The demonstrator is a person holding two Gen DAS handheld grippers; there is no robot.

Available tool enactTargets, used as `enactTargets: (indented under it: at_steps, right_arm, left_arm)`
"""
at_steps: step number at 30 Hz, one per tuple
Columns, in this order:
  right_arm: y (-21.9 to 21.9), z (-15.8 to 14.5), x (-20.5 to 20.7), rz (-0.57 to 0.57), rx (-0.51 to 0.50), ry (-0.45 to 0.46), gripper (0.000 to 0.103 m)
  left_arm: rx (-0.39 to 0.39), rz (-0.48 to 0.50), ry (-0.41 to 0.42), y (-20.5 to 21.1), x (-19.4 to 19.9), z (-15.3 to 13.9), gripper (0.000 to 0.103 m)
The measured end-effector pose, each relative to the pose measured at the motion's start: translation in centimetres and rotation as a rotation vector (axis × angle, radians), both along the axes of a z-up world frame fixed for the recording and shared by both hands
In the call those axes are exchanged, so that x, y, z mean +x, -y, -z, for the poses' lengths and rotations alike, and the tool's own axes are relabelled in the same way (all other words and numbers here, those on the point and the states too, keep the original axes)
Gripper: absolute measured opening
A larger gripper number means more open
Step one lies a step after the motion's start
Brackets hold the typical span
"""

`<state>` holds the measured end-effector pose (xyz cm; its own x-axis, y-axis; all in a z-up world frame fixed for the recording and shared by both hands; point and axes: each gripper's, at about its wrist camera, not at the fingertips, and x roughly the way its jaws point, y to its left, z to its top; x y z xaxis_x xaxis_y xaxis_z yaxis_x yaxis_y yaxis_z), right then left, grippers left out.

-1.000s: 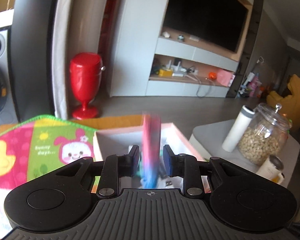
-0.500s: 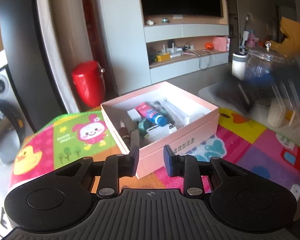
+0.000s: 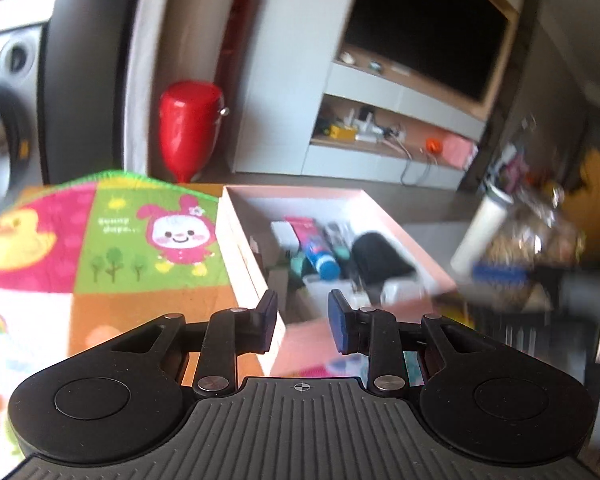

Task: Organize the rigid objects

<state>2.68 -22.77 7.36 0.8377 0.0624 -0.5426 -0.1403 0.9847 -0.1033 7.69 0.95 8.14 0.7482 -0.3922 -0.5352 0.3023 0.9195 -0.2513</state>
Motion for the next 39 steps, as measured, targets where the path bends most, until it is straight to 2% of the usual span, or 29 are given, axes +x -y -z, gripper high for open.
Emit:
enactTargets:
  at_steps: [3, 6, 8, 9, 12, 14, 15, 18, 19, 20, 22, 24, 26, 28, 31, 35, 37, 38, 39]
  right_arm:
    - [0.3, 2.9, 0.1, 0.03, -0.063, -0.056, 0.064]
    - [0.5, 4.5, 1.2, 0.057, -0.113, -0.059, 0.063]
    - [0.2, 4.9, 1.9, 0.025, -0.095, -0.071, 0.062]
    - [0.1, 4.8, 1.9, 0.005, -0.078, -0.07, 0.062]
    - [-1.5, 4.8, 2.8, -0.008, -0.092, -0.047, 0.064]
    - [-2.5, 4.9, 4.1, -0.027, -0.062, -0.039, 0.063]
    - [-3.2, 4.9, 4.7, -0.035, -0.048, -0.036, 0.063]
    - [-5.8, 5.0, 7.1, -0.055, -0.058, -0.033, 0.063]
    - [-6.7, 5.1, 7.8, -0.061, -0.064, -0.029, 0.063]
    - [-7.4, 5.1, 8.3, -0.065, -0.071, -0.025, 0.063]
    - [-8.5, 5.3, 9.1, -0.073, -0.084, -0.02, 0.063]
    - [-9.2, 5.4, 9.4, -0.079, -0.09, -0.017, 0.064]
    - [-9.3, 5.4, 9.1, -0.063, -0.091, -0.023, 0.064]
    - [-9.3, 5.3, 8.3, -0.032, -0.083, -0.035, 0.07]
    - [-8.7, 5.2, 6.3, 0.032, 0.002, -0.083, 0.08]
    - [-8.2, 6.0, 3.2, 0.03, 0.118, -0.174, 0.083]
    - [-8.6, 6.9, 2.1, 0.019, 0.105, -0.188, 0.087]
    - [-8.9, 7.2, 1.4, 0.029, 0.077, -0.148, 0.093]
    - [-9.1, 7.4, 1.2, 0.058, 0.055, -0.137, 0.097]
  left_arm:
    - [-0.001, -0.024, -0.037, 0.7, 2.4, 0.9, 0.031]
    - [0.029, -0.041, -0.058, 1.4, 3.9, 2.2, 0.035]
    - [0.071, -0.064, -0.087, 1.4, 4.5, 3.0, 0.034]
    - [0.091, -0.075, -0.095, 1.2, 4.7, 3.4, 0.039]
    - [0.119, -0.113, -0.062, -0.4, 5.2, 3.7, 0.044]
    - [0.121, -0.153, -0.059, -2.1, 6.0, 3.8, 0.046]
    - [0.116, -0.174, -0.059, -3.1, 6.3, 3.8, 0.048]
    - [0.103, -0.25, -0.053, -6.2, 7.6, 4.1, 0.067]
    - [0.097, -0.272, -0.051, -7.2, 7.9, 4.3, 0.077]
    - [0.082, -0.291, -0.055, -8.1, 8.1, 4.5, 0.085]
    - [0.03, -0.321, -0.076, -9.9, 8.4, 5.1, 0.094]
    - [-0.042, -0.314, -0.085, -11.0, 8.3, 5.2, 0.092]
    - [-0.083, -0.332, -0.026, -11.5, 6.8, 4.5, 0.087]
    - [-0.077, -0.341, 0.049, -11.3, 4.4, 3.4, 0.086]
    - [-0.022, -0.32, 0.072, -9.9, 1.1, 2.9, 0.086]
    - [0.093, -0.247, -0.016, -6.8, -2.4, 5.5, 0.086]
    - [0.139, -0.241, -0.057, -5.4, -3.5, 7.2, 0.086]
    - [0.187, -0.26, -0.007, -4.6, -4.2, 7.6, 0.085]
    - [0.245, -0.275, -0.006, -3.7, -4.3, 7.5, 0.084]
